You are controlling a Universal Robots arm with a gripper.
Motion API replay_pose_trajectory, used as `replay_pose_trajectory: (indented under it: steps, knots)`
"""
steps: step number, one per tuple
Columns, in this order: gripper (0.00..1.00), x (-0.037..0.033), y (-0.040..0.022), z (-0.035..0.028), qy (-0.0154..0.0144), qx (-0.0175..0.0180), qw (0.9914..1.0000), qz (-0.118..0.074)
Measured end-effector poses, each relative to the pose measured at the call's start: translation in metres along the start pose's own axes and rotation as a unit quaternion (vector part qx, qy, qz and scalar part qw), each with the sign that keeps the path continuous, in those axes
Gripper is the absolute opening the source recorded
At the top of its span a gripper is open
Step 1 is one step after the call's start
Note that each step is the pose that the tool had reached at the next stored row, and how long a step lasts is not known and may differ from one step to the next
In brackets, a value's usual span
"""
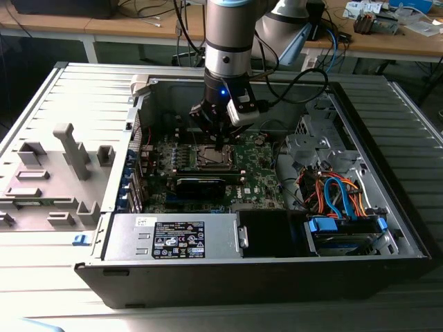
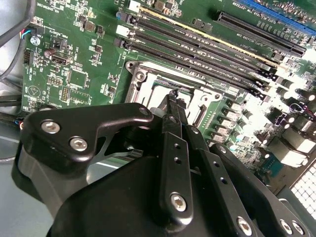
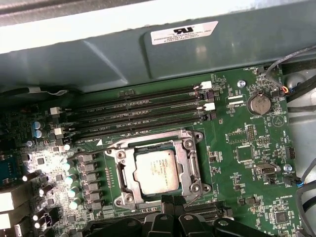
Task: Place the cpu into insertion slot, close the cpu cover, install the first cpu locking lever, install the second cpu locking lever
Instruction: 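Install the first cpu locking lever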
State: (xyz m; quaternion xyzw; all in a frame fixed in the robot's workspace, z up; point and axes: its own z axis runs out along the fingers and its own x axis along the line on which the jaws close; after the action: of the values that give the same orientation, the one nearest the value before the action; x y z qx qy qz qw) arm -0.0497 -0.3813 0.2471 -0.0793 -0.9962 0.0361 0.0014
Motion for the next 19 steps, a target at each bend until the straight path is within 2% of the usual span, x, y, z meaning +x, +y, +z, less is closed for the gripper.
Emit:
replay_pose_trajectory:
  steps: [19]
  knots:
    - [0.11,0.0000,0.0000,0.0000,-0.0010,0.0000,0.99990,-0.014]
